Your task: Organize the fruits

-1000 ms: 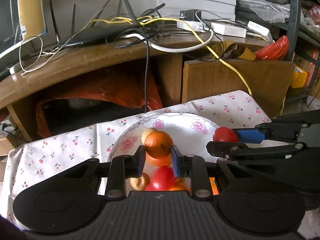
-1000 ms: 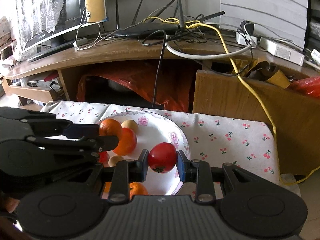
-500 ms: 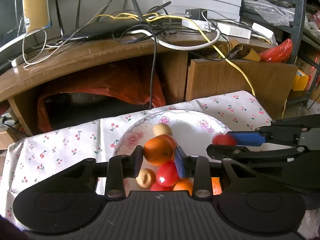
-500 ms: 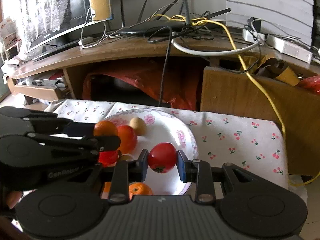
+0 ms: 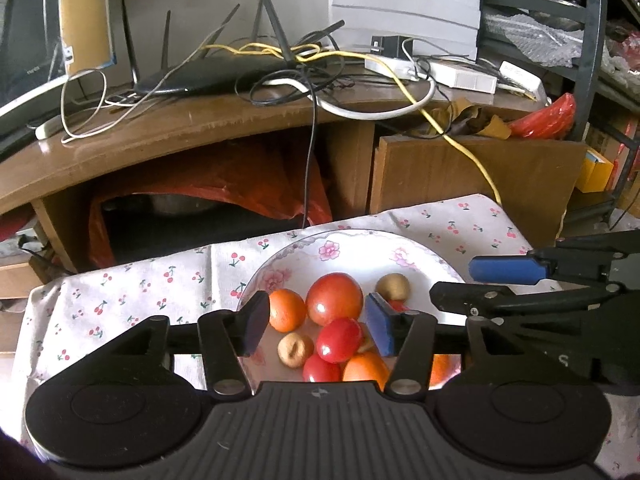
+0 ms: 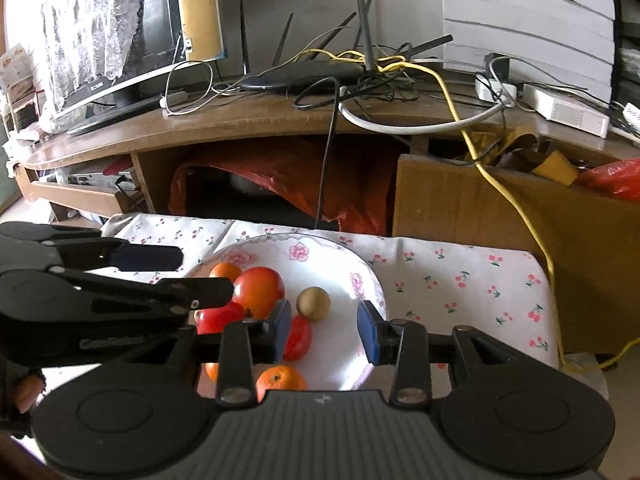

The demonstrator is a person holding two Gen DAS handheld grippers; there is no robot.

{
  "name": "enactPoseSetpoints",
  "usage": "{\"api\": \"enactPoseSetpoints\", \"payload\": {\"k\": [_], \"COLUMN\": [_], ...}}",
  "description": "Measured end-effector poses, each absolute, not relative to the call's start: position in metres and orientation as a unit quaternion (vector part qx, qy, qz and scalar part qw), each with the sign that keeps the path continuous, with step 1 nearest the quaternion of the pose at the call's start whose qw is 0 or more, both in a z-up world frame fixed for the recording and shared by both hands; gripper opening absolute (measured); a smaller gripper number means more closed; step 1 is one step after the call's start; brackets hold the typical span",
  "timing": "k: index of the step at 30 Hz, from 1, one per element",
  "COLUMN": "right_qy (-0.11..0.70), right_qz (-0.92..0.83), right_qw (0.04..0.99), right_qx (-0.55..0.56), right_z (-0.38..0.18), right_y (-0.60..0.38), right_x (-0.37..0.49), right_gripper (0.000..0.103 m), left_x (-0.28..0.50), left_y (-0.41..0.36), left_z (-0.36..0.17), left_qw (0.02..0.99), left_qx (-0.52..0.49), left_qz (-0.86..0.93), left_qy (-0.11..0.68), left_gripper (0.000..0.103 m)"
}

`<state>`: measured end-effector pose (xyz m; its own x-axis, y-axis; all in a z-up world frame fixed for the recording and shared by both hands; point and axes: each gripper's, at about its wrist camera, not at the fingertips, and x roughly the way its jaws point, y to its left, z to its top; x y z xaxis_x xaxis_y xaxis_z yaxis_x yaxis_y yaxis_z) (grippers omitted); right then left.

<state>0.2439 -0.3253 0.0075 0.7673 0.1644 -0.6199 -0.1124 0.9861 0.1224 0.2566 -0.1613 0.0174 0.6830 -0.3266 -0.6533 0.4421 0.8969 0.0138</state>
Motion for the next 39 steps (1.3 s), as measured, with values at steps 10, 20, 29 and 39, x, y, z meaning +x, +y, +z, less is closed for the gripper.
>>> {"api": "enactPoseSetpoints", "payload": {"k": [10,20,29,39], "right_qy": [0.343,0.335,0.325,0.336], "right_qz": [0.058,0.045,0.048,0.04], "right_qw": [0.937,0.94,0.944,0.94], "right_qx": [0.033,0.055,0.035,0.039], "right_z": [0.02,0.036,0.048,0.045], "right_y": [-0.319,-0.31,-0.284,-0.275], "right_x": [0.201,0.148,0.108,0.076], "right_gripper": [0.051,0.052,0.052,0.052], "left_x": [0.217,0.167,0.131,0.108], "left_y": [-0.146,-0.125,-0.111,-0.101], "left_z": [0.019,0.03,0.031,0.028], "left_qw": [0.917,0.929,0.931,0.925], "left_qx": [0.075,0.063,0.064,0.06], "left_qz": [-0.184,-0.155,-0.132,-0.122], "left_qy": [0.346,0.33,0.333,0.356], "left_gripper": [0.084,0.102,0.103,0.103]}}
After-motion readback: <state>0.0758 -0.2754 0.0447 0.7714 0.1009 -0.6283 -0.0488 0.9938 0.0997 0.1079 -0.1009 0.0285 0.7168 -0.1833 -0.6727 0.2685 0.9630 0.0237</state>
